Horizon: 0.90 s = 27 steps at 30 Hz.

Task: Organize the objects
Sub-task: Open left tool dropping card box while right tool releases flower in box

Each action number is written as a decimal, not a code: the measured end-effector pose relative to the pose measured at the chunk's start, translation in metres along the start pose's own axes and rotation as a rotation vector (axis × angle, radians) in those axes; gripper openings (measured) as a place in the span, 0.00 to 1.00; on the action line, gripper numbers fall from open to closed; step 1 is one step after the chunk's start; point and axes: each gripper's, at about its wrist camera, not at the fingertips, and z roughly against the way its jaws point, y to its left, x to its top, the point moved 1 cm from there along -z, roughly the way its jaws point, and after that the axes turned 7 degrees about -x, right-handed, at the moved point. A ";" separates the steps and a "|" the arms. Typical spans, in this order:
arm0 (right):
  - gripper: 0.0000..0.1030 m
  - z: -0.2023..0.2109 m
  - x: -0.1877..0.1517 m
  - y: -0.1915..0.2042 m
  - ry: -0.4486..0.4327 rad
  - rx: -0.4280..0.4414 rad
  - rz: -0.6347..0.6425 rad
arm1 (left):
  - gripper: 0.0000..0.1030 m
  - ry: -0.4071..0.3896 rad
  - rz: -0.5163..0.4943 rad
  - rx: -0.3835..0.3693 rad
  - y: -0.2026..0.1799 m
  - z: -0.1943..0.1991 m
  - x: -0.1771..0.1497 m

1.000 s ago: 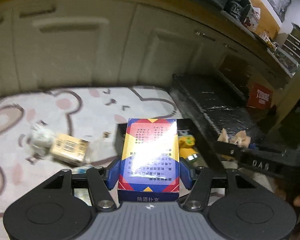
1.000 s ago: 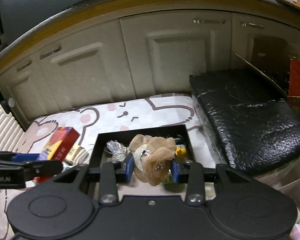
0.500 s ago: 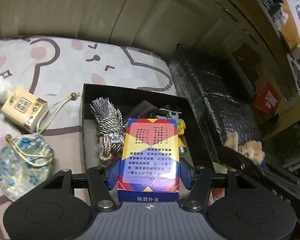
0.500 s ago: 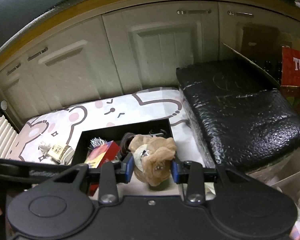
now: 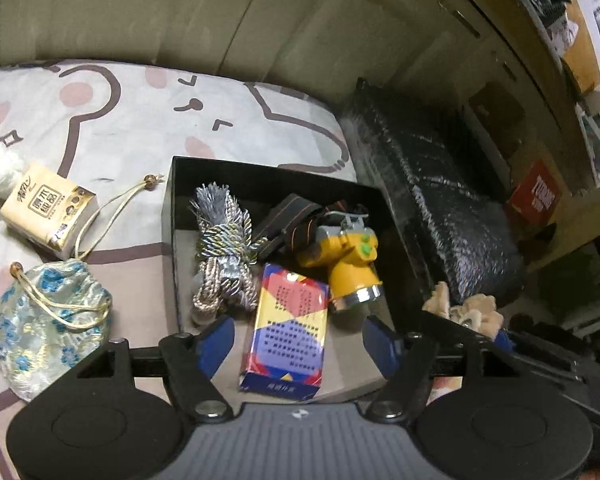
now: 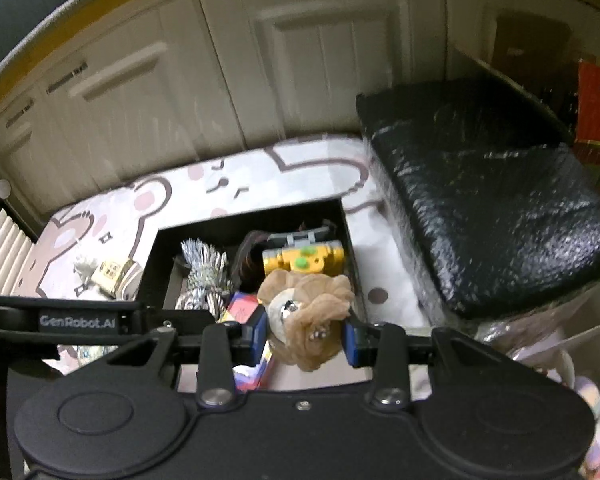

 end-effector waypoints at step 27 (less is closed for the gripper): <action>0.57 0.015 -0.003 0.007 0.025 -0.031 0.007 | 0.68 0.005 -0.149 0.098 -0.016 0.033 -0.009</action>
